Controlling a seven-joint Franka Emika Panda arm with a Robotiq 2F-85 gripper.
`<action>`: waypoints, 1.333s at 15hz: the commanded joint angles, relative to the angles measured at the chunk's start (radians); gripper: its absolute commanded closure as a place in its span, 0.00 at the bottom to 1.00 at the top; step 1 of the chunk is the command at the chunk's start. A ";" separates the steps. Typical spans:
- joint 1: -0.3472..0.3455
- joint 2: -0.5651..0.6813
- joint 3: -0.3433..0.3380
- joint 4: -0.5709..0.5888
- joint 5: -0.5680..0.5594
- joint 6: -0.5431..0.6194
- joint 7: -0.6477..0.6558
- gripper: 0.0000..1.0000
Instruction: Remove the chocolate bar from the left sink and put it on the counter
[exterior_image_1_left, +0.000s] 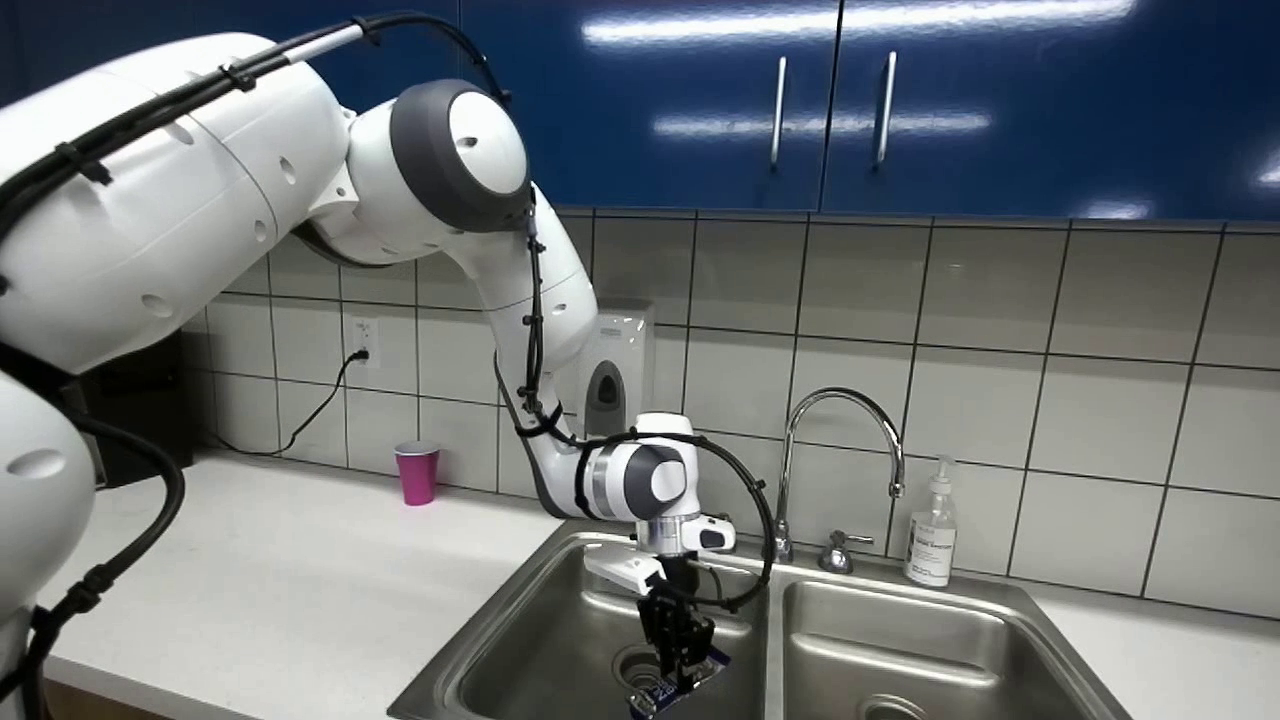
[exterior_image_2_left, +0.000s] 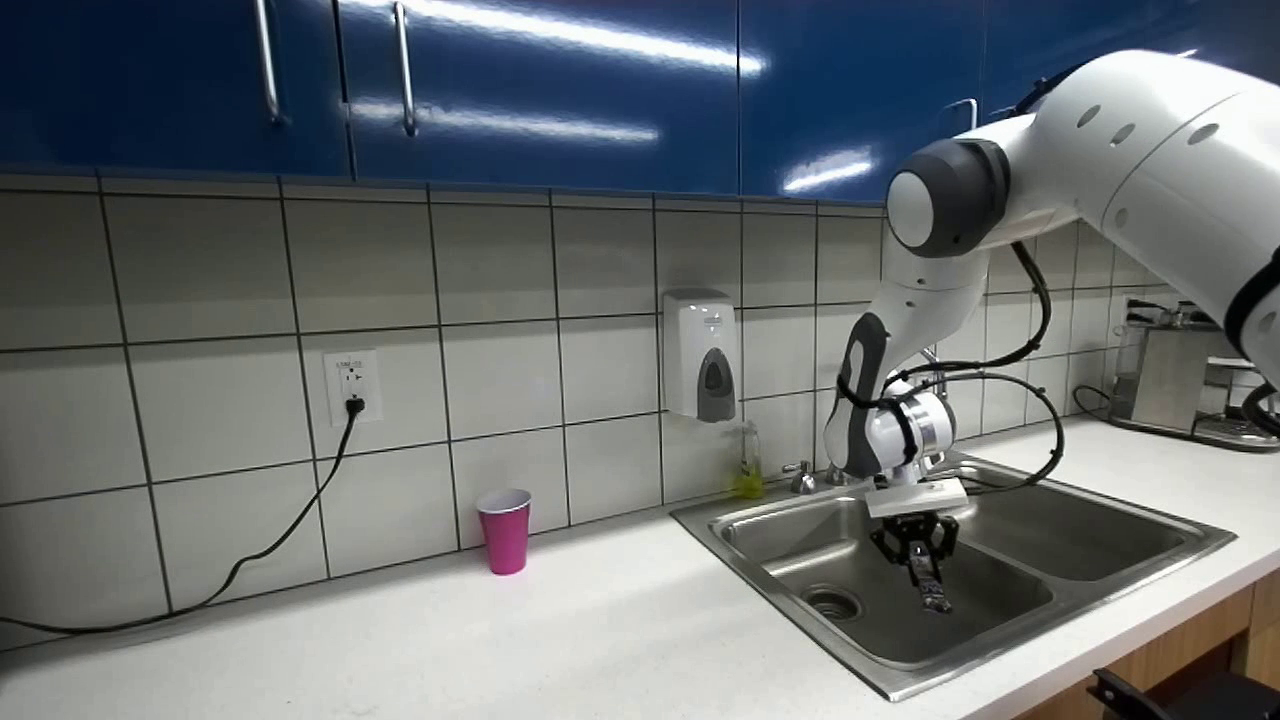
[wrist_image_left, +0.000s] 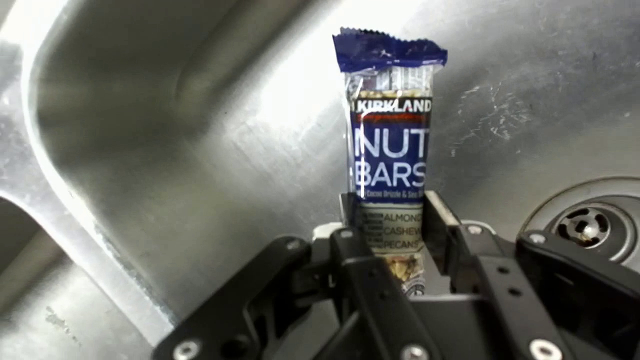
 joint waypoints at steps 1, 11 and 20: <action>0.039 -0.101 -0.007 -0.097 -0.057 -0.016 -0.007 0.90; 0.097 -0.312 -0.005 -0.321 -0.182 0.027 -0.020 0.90; 0.156 -0.459 0.015 -0.505 -0.349 0.096 -0.019 0.90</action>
